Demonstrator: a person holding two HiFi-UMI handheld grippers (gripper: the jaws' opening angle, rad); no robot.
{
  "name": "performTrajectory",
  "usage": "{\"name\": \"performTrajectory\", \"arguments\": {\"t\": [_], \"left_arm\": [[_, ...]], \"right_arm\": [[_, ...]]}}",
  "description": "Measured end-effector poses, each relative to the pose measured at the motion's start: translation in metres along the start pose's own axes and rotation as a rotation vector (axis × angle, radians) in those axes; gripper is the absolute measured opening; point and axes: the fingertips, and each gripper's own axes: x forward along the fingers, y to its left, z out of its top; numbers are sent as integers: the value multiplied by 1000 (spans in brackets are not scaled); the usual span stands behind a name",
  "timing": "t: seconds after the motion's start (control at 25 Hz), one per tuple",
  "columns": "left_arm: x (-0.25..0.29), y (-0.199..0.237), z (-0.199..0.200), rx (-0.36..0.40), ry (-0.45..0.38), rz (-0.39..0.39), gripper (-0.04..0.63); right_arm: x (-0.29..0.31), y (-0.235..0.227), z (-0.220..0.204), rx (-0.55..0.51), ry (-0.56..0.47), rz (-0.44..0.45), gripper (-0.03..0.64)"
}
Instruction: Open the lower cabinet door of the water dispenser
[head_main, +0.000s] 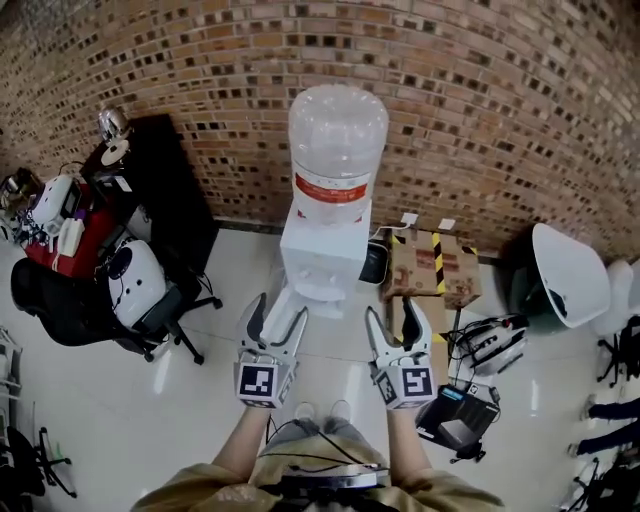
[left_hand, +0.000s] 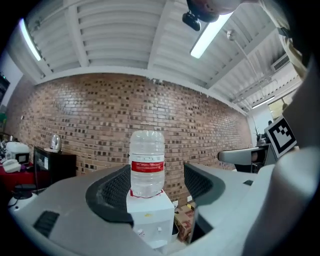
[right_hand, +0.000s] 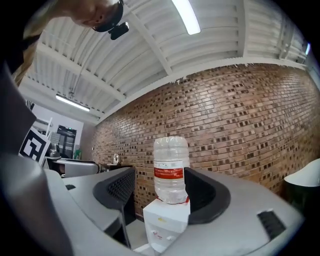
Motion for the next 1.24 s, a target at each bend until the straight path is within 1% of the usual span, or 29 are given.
{"name": "performTrajectory", "arguments": {"t": [0.12,0.28,0.4,0.52,0.68,0.84,0.92,1.08,1.24], "left_arm": [[-7,1,8,2,11,-11,318],[-11,-9,10,16,14,-55,318],[-11,-19,6,10,20,-88,318],[-4,-23,8,24,6,-95,318],[7,-29,17,43,8,-108,318],[7,-32,21,51,1,-137,318],[8,-30,19,54,2,-135,318],[14,-25,15,51,-6,-105,318],[18,-30,15,44,1,-117,318]], "right_arm": [[-3,15,10,0,-8,30,337],[-9,22,11,7,-6,28,335],[-15,25,8,-1,7,34,334],[-16,19,7,1,11,28,334],[-11,7,13,7,10,19,334],[-11,8,17,-11,-10,15,333],[-10,9,15,-14,-10,16,333],[-4,6,17,-25,-10,31,333],[1,5,21,-42,-15,48,333]]}}
